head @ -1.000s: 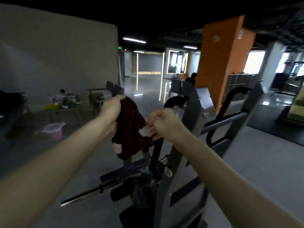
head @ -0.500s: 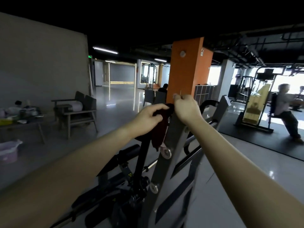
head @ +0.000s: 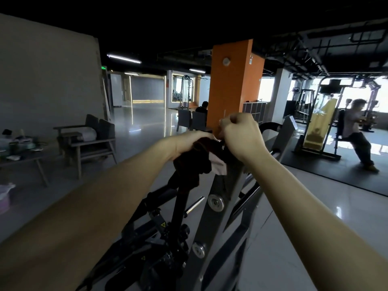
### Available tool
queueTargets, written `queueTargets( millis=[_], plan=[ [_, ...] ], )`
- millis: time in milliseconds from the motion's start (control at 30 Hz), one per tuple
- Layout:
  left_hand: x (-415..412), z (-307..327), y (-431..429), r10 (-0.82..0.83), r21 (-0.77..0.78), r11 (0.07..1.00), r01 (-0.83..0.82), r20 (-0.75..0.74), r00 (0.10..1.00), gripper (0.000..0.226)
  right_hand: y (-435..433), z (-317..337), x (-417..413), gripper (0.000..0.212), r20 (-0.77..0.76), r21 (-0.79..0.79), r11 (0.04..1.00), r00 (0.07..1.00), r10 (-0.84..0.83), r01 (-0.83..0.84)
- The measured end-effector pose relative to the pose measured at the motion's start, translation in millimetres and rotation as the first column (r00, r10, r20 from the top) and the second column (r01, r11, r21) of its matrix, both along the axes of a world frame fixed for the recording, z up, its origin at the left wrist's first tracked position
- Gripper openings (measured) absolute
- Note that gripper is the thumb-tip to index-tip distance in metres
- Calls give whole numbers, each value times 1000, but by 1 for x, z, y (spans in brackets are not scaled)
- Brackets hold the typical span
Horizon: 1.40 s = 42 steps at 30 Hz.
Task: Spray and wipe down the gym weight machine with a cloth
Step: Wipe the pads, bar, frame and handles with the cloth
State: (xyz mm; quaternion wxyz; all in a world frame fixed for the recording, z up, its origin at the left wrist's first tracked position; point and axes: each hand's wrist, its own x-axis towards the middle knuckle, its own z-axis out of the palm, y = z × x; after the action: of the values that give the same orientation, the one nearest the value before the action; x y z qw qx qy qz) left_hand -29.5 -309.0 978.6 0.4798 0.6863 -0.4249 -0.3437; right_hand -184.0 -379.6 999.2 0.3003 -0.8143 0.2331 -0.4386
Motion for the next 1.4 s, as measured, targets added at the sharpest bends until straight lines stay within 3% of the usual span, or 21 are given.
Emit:
queueTargets(
  millis=[33,67,133,200,267,300,400,500,567,667,800,867,933,1033,1167,1300,1400],
  plan=[
    [2,-3,1,29,6,1000,-29,-42,999,53,2,-1,-2,28,11,7,1000,1000,-2,2],
    [-2,-6,2,54,-38,998,-57,-59,997,49,3,-2,-3,28,29,13,1000,1000,-11,11],
    [-11,-14,-4,157,-220,963,-153,3,988,29,5,-3,-4,30,53,18,999,998,-34,33],
    [-22,-29,-8,335,-447,854,-266,81,939,44,9,-3,-5,31,57,22,998,997,-55,54],
    [-33,-49,-2,431,-634,746,-204,225,874,57,10,-2,-5,31,55,20,998,996,-64,63],
    [-35,-59,3,436,-673,728,-134,302,848,50,11,-3,-5,32,57,16,998,996,-66,65],
    [-40,-73,29,343,-642,765,53,476,810,31,11,-5,-6,33,56,10,997,996,-72,71],
    [-28,-71,37,268,-526,837,150,633,726,58,9,-6,-4,36,63,18,997,995,-77,76],
    [-19,-57,34,179,-461,863,206,661,729,56,9,-7,-3,39,78,18,996,993,-89,88],
    [-8,-31,19,1,-335,907,256,609,793,39,6,-9,-3,34,151,4,996,984,-89,90],
    [10,-3,7,-266,-26,948,318,490,831,24,2,-15,-3,28,266,16,998,962,-64,62],
    [13,1,7,-341,26,934,356,363,867,26,0,-16,-2,30,271,12,998,961,-62,61],
    [13,-3,8,-363,-23,927,375,198,910,36,-2,-16,-1,31,272,7,998,961,-55,55],
    [4,-16,9,-217,-128,970,208,-57,975,41,-4,-15,-1,31,276,15,1000,961,-27,24],
    [3,-26,-2,32,-233,971,-60,-124,992,29,-3,-14,-1,33,275,33,999,961,-19,11],
    [-12,-44,-12,425,-426,796,-429,-111,899,22,1,-15,-3,33,278,74,997,960,-38,18],
    [-28,-49,-3,474,-515,736,-439,-70,878,26,3,-15,-4,34,280,62,998,959,-39,23]
  ],
)
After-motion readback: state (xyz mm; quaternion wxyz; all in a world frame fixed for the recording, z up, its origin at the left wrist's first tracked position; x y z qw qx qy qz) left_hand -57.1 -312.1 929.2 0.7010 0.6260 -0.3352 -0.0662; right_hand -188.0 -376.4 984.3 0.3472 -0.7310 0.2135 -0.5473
